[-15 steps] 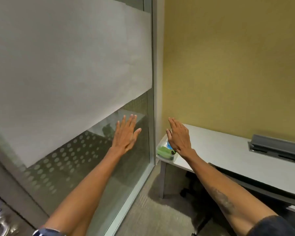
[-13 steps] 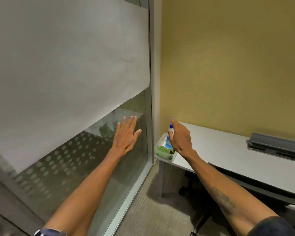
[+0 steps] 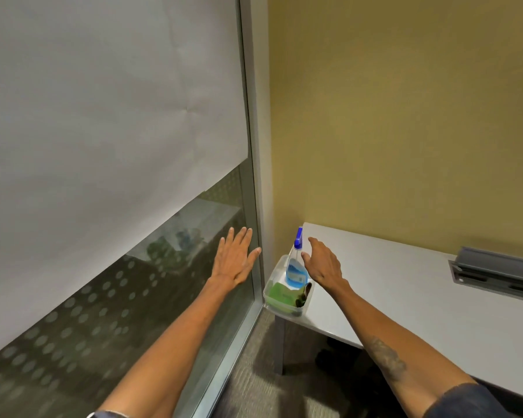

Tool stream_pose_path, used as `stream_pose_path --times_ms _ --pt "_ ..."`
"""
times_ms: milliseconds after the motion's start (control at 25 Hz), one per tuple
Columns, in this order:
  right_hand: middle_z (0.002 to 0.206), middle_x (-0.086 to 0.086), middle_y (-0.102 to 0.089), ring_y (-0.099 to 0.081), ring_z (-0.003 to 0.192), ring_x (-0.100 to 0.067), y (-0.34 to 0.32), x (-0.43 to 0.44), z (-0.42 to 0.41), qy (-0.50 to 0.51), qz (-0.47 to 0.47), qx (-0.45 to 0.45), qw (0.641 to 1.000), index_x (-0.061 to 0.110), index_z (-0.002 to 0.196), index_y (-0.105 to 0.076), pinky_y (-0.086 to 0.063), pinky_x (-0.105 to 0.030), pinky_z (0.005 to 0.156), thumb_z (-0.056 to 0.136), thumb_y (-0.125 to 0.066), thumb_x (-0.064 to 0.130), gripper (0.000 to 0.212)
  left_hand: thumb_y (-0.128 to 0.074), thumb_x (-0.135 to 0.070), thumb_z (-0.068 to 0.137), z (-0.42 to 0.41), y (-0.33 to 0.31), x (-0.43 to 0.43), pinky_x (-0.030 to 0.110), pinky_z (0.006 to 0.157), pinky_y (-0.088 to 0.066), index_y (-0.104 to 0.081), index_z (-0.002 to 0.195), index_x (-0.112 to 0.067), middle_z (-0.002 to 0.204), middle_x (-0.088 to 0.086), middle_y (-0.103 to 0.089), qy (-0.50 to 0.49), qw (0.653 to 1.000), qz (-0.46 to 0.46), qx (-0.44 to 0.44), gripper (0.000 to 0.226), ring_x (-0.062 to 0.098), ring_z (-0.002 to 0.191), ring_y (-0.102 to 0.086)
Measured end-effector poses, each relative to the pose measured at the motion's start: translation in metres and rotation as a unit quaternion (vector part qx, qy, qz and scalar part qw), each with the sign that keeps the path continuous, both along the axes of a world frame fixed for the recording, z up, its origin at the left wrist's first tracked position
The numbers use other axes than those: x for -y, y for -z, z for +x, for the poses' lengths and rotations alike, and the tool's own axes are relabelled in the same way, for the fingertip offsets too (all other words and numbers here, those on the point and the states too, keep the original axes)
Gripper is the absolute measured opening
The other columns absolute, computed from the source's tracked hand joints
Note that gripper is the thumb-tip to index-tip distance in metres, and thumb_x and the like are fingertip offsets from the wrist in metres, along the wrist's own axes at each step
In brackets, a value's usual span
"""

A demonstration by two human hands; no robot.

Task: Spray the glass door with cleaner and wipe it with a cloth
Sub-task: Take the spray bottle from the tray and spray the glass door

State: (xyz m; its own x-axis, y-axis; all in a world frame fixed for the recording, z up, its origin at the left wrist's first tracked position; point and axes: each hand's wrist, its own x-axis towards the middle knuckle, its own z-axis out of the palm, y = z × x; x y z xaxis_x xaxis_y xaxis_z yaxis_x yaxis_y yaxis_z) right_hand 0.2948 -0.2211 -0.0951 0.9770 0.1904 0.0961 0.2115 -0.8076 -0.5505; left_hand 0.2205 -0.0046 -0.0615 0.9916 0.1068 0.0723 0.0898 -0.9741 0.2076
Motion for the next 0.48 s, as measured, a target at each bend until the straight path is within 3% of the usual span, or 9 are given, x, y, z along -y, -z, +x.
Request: stream_pose_path --times_ms 80,280,480 --pt "0.137 -0.019 -0.061 -0.060 0.120 -0.041 0.010 -0.003 0.035 0.004 0.004 -0.031 0.999 0.005 0.136 -0.052 -0.049 -0.043 0.093 0.103 -0.053 0.020 0.036 -0.024 -0.051 0.108 0.037 0.006 0.001 0.047 0.130 -0.006 -0.004 0.163 -0.018 0.171 0.004 -0.003 0.006 1.000 -0.008 -0.025 0.067 0.028 0.159 0.001" --pt "0.146 -0.017 -0.056 -0.056 0.129 -0.037 0.042 -0.015 0.106 0.018 0.046 -0.126 0.991 0.007 0.145 -0.045 -0.047 -0.041 0.100 0.101 -0.062 0.026 0.050 -0.038 -0.044 0.107 0.105 0.038 0.003 0.045 0.124 -0.028 -0.005 0.164 -0.021 0.171 0.003 -0.011 0.040 0.992 -0.044 -0.107 0.069 0.027 0.155 -0.026" --pt "0.147 -0.018 -0.053 -0.054 0.133 -0.036 0.078 -0.030 0.151 0.049 0.086 -0.183 0.978 0.004 0.145 -0.044 -0.045 -0.038 0.103 0.099 -0.067 0.023 0.055 -0.045 -0.042 0.105 0.138 0.078 -0.008 0.046 0.125 -0.029 -0.006 0.164 -0.025 0.171 0.001 -0.016 0.041 0.982 -0.099 -0.155 0.072 0.025 0.155 -0.027"
